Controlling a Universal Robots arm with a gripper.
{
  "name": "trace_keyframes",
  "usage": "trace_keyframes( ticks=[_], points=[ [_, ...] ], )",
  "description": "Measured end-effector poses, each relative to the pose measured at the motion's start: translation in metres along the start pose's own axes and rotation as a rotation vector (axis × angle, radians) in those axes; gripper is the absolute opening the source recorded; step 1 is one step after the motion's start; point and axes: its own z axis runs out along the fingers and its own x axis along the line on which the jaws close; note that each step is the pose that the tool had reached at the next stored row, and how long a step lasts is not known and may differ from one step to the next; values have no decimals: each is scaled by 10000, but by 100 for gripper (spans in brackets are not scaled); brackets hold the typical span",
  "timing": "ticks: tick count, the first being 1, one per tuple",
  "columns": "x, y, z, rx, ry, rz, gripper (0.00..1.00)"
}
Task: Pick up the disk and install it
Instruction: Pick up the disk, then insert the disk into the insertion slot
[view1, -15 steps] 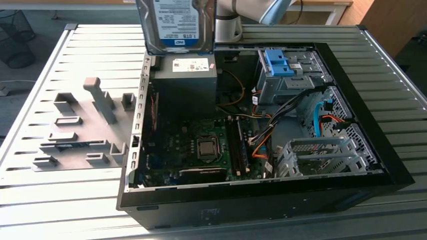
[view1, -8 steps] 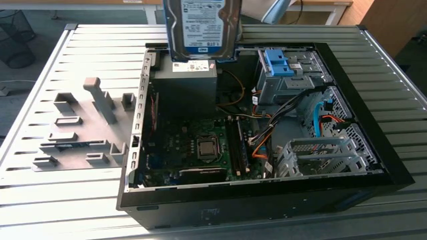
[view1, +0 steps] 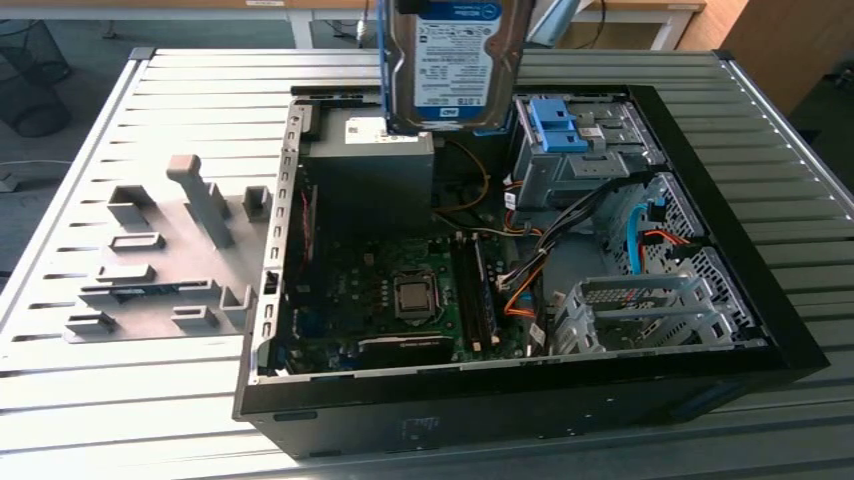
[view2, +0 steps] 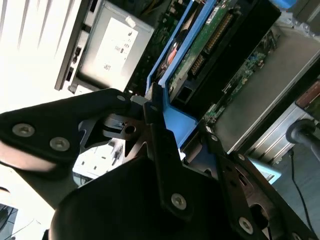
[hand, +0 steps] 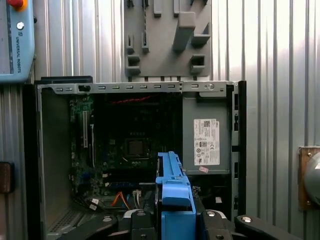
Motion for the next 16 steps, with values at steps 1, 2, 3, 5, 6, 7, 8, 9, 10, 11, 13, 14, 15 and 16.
trace_keyframes(
  ticks=[1, 2, 3, 5, 6, 7, 8, 9, 10, 11, 13, 14, 15, 16],
  points=[
    [3, -31, 11, 2, -1, 0, 36],
    [16, -47, 17, 0, 0, 0, 36],
    [27, -57, 23, 1, -1, 0, 36],
    [60, -60, 32, -1, 3, 2, 36],
    [74, -61, 38, 0, 2, 5, 36],
    [78, -61, 42, 2, 4, 7, 36],
    [77, -61, 42, 1, 11, 8, 36],
    [78, -61, 41, 1, 13, 8, 36],
    [78, -61, 41, 1, 14, 8, 36],
    [78, -61, 41, 1, 15, 8, 36],
    [78, -62, 41, 1, 17, 8, 36],
    [78, -62, 41, 1, 18, 8, 36],
    [78, -62, 41, 1, 25, 7, 36],
    [78, -62, 41, 1, 31, 7, 36]
  ],
)
